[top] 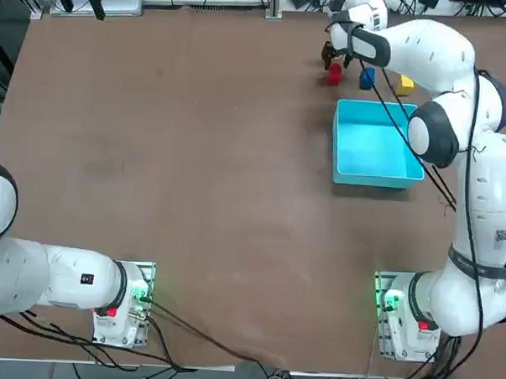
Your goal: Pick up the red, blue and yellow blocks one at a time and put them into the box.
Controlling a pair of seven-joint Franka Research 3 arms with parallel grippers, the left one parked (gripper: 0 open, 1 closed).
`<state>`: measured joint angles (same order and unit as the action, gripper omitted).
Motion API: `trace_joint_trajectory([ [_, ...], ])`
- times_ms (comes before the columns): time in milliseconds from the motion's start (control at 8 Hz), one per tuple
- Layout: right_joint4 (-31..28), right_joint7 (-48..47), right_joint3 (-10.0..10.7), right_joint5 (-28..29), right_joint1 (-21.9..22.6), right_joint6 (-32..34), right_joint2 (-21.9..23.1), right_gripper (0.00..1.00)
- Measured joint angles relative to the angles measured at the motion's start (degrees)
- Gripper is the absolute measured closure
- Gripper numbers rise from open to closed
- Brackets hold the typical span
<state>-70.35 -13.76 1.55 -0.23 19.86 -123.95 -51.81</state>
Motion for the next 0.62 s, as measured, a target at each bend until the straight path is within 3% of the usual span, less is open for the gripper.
trace_joint_trajectory([
  [375,-0.21,-0.65,0.05,0.0,-0.06,-0.79,-1.21,0.04],
  [625,-0.34,-2.97,0.1,0.46,-0.23,-1.38,-1.19,0.21],
])
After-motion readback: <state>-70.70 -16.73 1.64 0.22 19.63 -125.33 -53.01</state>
